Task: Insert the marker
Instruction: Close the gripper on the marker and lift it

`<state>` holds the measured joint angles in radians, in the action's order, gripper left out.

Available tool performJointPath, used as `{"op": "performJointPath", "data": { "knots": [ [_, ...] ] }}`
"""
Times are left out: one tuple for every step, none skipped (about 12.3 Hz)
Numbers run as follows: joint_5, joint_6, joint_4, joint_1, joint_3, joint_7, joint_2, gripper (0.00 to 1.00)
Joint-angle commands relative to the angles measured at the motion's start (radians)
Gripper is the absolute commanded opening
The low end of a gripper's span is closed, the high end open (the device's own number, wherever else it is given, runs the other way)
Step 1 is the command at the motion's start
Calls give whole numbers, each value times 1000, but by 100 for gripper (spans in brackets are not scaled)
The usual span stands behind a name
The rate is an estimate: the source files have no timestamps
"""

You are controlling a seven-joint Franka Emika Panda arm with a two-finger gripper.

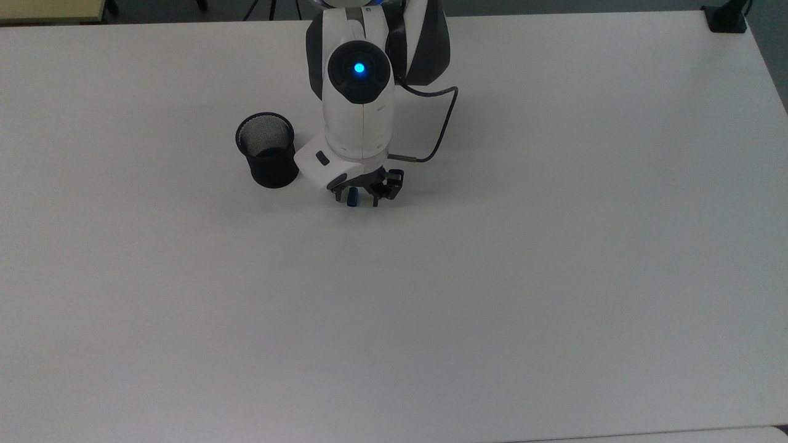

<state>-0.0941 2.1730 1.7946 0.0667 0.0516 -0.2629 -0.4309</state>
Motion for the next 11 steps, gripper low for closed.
{"op": "performJointPath", "data": {
  "knots": [
    [-15,56,32,5,-1,-53,15,0],
    [-16,56,32,5,-1,-59,15,0],
    [-15,56,32,4,-1,-59,15,0],
    [-15,56,31,4,-1,-61,17,0],
    [-15,53,28,2,-1,-61,24,0],
    [-13,47,23,-1,-1,-61,46,0],
    [-1,42,23,-1,1,-62,111,0],
    [1,38,23,-2,1,-64,176,0],
    [1,25,25,-5,-1,-62,240,0],
    [1,24,26,-16,-10,-56,294,0],
    [1,21,34,-39,-12,-50,344,0]
  ]
}}
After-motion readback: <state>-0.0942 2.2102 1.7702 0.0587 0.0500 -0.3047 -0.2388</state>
